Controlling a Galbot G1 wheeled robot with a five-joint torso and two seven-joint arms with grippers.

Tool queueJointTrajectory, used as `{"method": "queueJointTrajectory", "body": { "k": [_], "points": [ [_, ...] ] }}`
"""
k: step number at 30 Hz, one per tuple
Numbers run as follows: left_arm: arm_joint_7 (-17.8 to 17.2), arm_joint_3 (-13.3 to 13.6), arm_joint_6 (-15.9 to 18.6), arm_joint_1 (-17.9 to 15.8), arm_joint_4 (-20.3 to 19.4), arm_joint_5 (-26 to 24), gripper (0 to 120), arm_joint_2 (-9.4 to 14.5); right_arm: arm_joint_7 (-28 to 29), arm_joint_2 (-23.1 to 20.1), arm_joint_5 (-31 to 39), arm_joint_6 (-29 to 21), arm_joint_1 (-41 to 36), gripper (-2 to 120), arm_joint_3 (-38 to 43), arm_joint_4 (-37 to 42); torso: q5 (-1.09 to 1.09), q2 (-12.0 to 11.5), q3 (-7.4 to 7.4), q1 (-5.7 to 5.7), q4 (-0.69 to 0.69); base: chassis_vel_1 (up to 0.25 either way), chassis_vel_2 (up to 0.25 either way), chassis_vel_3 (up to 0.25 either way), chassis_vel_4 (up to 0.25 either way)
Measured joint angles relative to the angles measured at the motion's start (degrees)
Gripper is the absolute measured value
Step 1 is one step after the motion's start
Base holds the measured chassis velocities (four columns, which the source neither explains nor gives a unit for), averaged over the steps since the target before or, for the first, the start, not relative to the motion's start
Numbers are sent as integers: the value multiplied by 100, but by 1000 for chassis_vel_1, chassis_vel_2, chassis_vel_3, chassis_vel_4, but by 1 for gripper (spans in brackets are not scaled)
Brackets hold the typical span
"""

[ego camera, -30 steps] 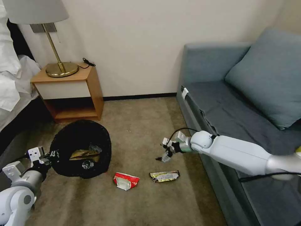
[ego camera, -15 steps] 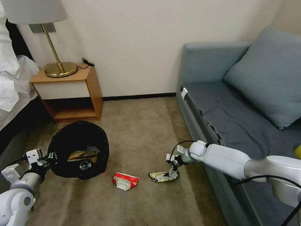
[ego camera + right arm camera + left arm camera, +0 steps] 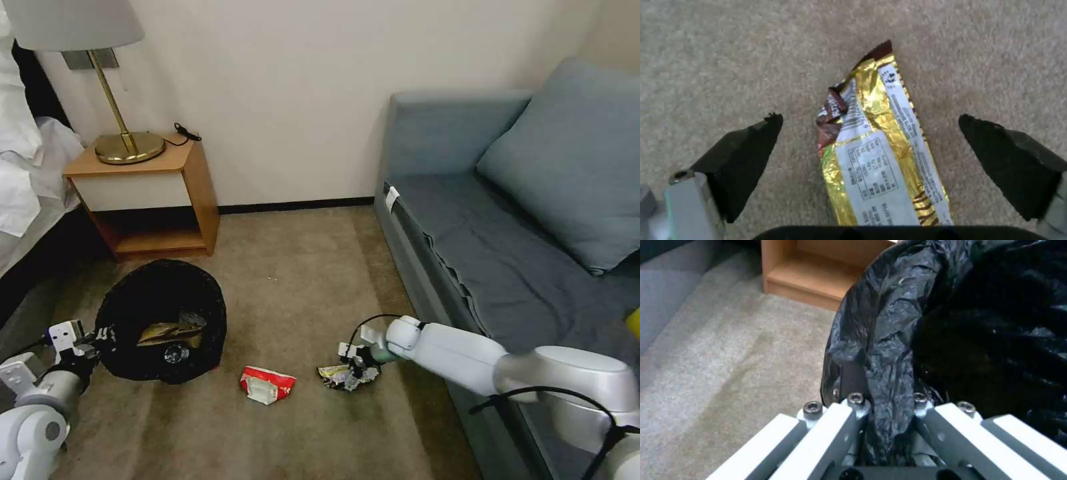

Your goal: Pick up the trash bin, then pick up the garbage on the floor and place it into the trash bin.

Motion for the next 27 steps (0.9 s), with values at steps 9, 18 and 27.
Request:
{"method": "queueJointTrajectory", "body": {
  "k": [9,18,27],
  "points": [
    [8,3,-19,-30,79,-33,2,8,42,-190,-45,1,-157,100,129,32,1,0,0,0,-3,0,0,0,0],
    [7,40,-20,-35,71,-24,2,3,71,-108,-110,24,-239,99,221,-98,1,0,0,0,-2,0,0,0,0],
    [12,-11,-31,51,24,1,2,-4,-21,11,-237,125,-369,71,389,-376,1,0,0,0,-1,0,0,0,0]
  ]
}}
